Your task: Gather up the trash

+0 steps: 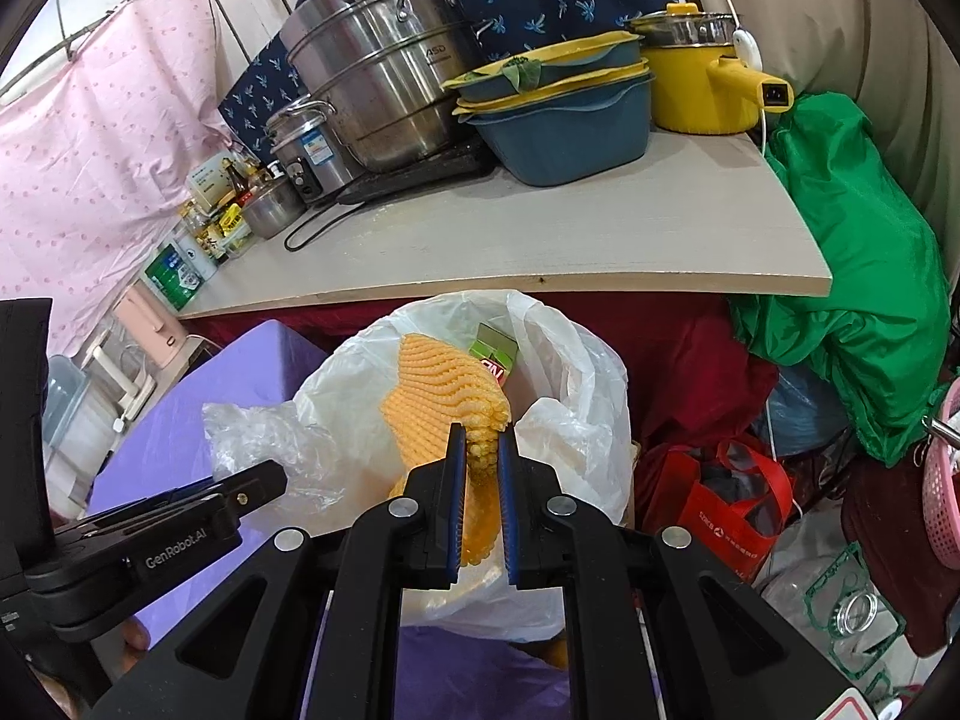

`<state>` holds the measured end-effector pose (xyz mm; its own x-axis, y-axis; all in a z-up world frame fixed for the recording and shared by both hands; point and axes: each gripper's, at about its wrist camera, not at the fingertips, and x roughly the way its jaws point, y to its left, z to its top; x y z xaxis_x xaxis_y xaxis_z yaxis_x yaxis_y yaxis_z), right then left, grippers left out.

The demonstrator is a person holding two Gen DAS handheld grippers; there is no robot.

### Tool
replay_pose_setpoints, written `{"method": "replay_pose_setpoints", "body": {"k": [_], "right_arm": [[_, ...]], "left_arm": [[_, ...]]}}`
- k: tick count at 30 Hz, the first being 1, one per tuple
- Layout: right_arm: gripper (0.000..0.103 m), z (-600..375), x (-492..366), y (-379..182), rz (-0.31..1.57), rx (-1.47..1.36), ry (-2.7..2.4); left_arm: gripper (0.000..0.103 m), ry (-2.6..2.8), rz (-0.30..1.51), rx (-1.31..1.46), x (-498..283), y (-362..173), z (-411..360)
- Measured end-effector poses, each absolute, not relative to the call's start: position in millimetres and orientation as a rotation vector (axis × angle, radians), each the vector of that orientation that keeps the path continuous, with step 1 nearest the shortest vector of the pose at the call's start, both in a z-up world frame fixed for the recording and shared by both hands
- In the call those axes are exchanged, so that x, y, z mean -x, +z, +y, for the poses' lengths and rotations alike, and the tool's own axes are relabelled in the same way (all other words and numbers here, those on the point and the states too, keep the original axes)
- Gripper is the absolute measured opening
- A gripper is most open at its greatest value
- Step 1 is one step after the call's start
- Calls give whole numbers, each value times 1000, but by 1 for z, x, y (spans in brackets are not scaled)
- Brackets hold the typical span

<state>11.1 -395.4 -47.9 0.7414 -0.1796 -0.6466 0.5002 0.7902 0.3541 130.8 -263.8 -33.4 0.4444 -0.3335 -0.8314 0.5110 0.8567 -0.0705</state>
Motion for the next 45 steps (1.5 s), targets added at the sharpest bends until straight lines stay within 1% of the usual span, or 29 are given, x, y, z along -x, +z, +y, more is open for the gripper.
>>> {"method": "replay_pose_setpoints", "body": {"k": [3, 5, 6, 7, 8, 9, 10, 11, 12, 13, 18, 24, 30, 38, 40, 41, 42, 45], "right_arm": [[10, -397, -22, -52, 649, -535, -395], [13, -397, -29, -55, 657, -529, -401], [15, -397, -31, -55, 654, -526, -406], [15, -397, -32, -55, 650, -524, -409], [15, -397, -34, -55, 646, -521, -414], [17, -397, -35, -54, 643, -521, -415], [23, -397, -36, -53, 638, -522, -418], [26, -397, -35, -52, 632, -523, -418], [29, -396, -36, -51, 628, -522, -420], [29, -396, -36, -50, 625, -521, -420], [30, -391, -37, -44, 620, -514, -411], [39, -376, -31, -31, 600, -500, -398], [44, -357, -22, -18, 590, -473, -383], [50, -333, -10, -1, 594, -438, -357], [52, -328, -8, 2, 597, -423, -357], [55, -325, -6, 4, 597, -415, -357], [57, -323, -5, 6, 597, -409, -358], [60, -315, -1, 10, 603, -382, -362]], "left_arm": [[32, -518, 996, -203, -142, -43, -269], [35, -509, 1002, -206, -148, -50, -271], [39, -506, 1003, -209, -150, -52, -273], [45, -499, 1002, -213, -151, -54, -273], [49, -494, 1003, -213, -153, -56, -273], [57, -488, 1004, -212, -154, -57, -272], [62, -480, 1002, -204, -156, -58, -270], [64, -474, 999, -200, -156, -58, -269], [69, -468, 999, -197, -157, -58, -268], [72, -458, 1003, -187, -159, -59, -265], [73, -441, 1010, -157, -163, -56, -253], [74, -432, 978, -145, -157, -42, -237], [78, -418, 935, -136, -141, -22, -217], [79, -397, 901, -133, -121, -6, -192], [86, -388, 890, -132, -115, -2, -186], [87, -383, 882, -130, -112, 0, -182], [87, -381, 877, -130, -110, 1, -181], [88, -373, 870, -125, -104, 6, -174]]}}
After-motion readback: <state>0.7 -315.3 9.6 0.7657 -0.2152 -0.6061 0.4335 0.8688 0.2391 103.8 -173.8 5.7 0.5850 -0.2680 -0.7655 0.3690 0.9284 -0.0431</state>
